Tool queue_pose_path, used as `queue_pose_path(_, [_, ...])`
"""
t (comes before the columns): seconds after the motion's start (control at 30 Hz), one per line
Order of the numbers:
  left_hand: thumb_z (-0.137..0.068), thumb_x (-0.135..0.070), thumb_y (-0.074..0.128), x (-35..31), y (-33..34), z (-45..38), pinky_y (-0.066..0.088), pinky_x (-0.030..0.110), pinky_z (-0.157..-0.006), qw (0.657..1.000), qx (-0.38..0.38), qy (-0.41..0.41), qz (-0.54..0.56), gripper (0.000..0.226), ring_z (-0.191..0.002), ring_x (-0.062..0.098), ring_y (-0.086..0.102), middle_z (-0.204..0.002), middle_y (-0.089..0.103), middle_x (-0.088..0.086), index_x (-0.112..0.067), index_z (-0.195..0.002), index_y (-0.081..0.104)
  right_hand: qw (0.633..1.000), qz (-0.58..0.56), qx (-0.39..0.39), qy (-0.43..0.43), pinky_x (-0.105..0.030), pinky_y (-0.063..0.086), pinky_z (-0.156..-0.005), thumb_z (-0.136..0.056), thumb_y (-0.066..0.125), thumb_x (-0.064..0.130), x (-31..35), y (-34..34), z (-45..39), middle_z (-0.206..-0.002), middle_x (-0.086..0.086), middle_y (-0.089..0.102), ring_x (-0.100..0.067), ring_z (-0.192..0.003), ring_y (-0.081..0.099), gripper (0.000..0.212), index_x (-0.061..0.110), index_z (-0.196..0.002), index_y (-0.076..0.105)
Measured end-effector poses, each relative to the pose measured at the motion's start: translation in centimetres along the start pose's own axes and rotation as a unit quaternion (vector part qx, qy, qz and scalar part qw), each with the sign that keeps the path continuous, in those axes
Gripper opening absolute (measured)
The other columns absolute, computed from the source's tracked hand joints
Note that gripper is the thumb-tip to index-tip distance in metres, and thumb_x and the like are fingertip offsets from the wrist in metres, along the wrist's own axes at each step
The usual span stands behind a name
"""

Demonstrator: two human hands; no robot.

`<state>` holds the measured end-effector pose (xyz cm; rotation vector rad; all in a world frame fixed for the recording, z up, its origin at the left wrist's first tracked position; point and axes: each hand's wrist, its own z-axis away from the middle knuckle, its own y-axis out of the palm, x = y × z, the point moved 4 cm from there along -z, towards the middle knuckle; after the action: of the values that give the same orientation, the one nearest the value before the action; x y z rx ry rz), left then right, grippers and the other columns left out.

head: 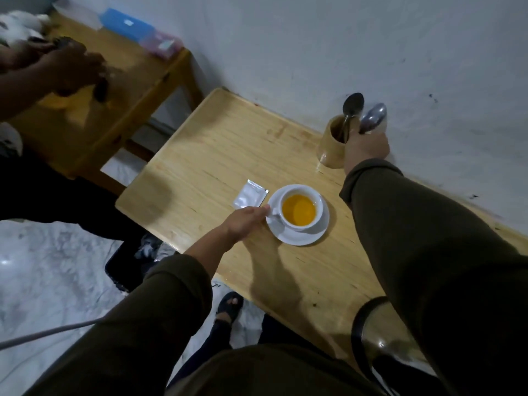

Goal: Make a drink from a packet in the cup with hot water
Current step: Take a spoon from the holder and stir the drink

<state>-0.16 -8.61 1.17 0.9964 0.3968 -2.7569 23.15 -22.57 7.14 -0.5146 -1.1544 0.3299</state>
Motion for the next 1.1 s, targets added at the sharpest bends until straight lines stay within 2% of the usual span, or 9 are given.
queue_pose_path(0.2, [-0.096, -0.042, 0.047, -0.3, 0.1, 0.3, 0.042, 0.024, -0.069, 1.000, -0.011, 0.003, 0.007, 0.028, -0.101, 0.017, 0.055, -0.111, 0.060, 0.003, -0.021, -0.109, 0.062, 0.999, -0.017, -0.031, -0.023, -0.035, 0.055, -0.087, -0.086, 0.057, 0.035, 0.0, 0.6, -1.1, -0.105, -0.003, 0.064, -0.021, -0.090, 0.066, 0.023, 0.022, -0.105, 0.061])
queue_pose_path(0.4, [-0.095, -0.040, 0.050, -0.3, 0.1, 0.1, 0.041, 0.031, -0.085, 1.000, -0.013, 0.007, 0.000, 0.043, -0.104, 0.019, 0.056, -0.116, 0.061, 0.006, -0.010, -0.125, 0.061, 0.995, -0.093, -0.026, 0.002, -0.027, 0.052, -0.086, -0.090, 0.054, 0.034, 0.6, -0.1, -0.5, -0.112, 0.001, 0.064, -0.016, -0.096, 0.063, 0.021, 0.021, -0.102, 0.065])
queue_pose_path(0.47, [-0.095, -0.038, 0.052, -0.2, 0.0, 0.0, 0.043, 0.030, -0.081, 1.000, -0.012, 0.006, 0.008, 0.041, -0.101, 0.018, 0.057, -0.110, 0.062, 0.006, -0.010, -0.123, 0.063, 0.993, -0.113, -0.039, -0.004, -0.016, 0.047, -0.083, -0.093, 0.051, 0.030, 1.1, -0.4, -0.7, -0.116, 0.000, 0.064, -0.014, -0.100, 0.062, 0.027, 0.015, -0.112, 0.063])
queue_pose_path(0.57, [-0.094, -0.039, 0.053, 0.1, -0.2, -0.2, 0.044, 0.030, -0.081, 1.000, -0.005, 0.012, -0.011, 0.042, -0.105, 0.020, 0.058, -0.115, 0.062, 0.009, -0.010, -0.123, 0.063, 0.991, -0.120, -0.054, -0.040, 0.005, 0.037, -0.058, -0.095, 0.051, 0.027, 2.4, -1.1, -0.1, -0.115, -0.005, 0.063, -0.012, -0.092, 0.058, 0.028, 0.008, -0.111, 0.063])
queue_pose_path(0.6, [-0.094, -0.041, 0.053, 0.1, -0.3, -0.4, 0.042, 0.031, -0.084, 1.000, -0.001, 0.016, -0.020, 0.043, -0.110, 0.022, 0.058, -0.120, 0.063, 0.009, -0.011, -0.124, 0.062, 0.989, -0.126, -0.057, -0.054, 0.004, 0.038, -0.055, -0.094, 0.051, 0.027, 2.9, -1.3, 0.2, -0.115, -0.007, 0.062, -0.012, -0.092, 0.058, 0.028, 0.007, -0.109, 0.064])
queue_pose_path(0.73, [-0.092, -0.045, 0.054, 0.3, -0.7, -0.9, 0.042, 0.033, -0.088, 0.998, 0.038, 0.022, -0.044, 0.047, -0.118, 0.024, 0.059, -0.128, 0.063, 0.008, -0.012, -0.125, 0.061, 0.977, -0.137, -0.105, -0.122, -0.020, 0.045, -0.082, -0.094, 0.050, 0.030, 5.4, -3.0, 2.3, -0.111, -0.009, 0.055, -0.015, -0.092, 0.055, 0.027, 0.007, -0.100, 0.065])
queue_pose_path(0.83, [-0.091, -0.048, 0.054, 0.6, -0.8, -1.2, 0.046, 0.034, -0.089, 0.996, 0.077, 0.020, -0.046, 0.052, -0.115, 0.024, 0.061, -0.128, 0.064, 0.009, -0.012, -0.127, 0.061, 0.971, -0.097, -0.139, -0.166, -0.017, 0.037, -0.072, -0.096, 0.046, 0.029, 6.7, -4.7, 4.7, -0.098, -0.004, 0.056, -0.014, -0.083, 0.053, 0.019, 0.014, -0.091, 0.056])
queue_pose_path(0.97, [-0.085, -0.056, 0.055, 1.1, -0.8, -1.9, 0.044, 0.048, -0.109, 0.994, 0.086, 0.028, -0.061, 0.053, -0.125, 0.032, 0.057, -0.134, 0.061, 0.015, -0.017, -0.119, 0.065, 0.977, -0.043, -0.087, -0.191, -0.032, 0.050, -0.071, -0.096, 0.043, 0.029, 5.5, -5.0, 8.5, -0.089, -0.005, 0.064, -0.022, -0.084, 0.063, 0.023, 0.012, -0.097, 0.059])
queue_pose_path(1.1, [-0.067, -0.071, 0.055, 1.4, -0.9, -2.6, 0.041, 0.048, -0.111, 0.994, 0.092, 0.002, -0.066, 0.086, -0.128, 0.030, 0.053, -0.140, 0.057, 0.011, -0.014, -0.132, 0.058, 0.976, 0.144, -0.006, -0.165, -0.030, 0.039, -0.066, -0.094, 0.048, 0.028, 1.5, -3.7, 11.9, -0.084, -0.005, 0.061, -0.022, -0.079, 0.055, 0.025, 0.012, -0.091, 0.068])
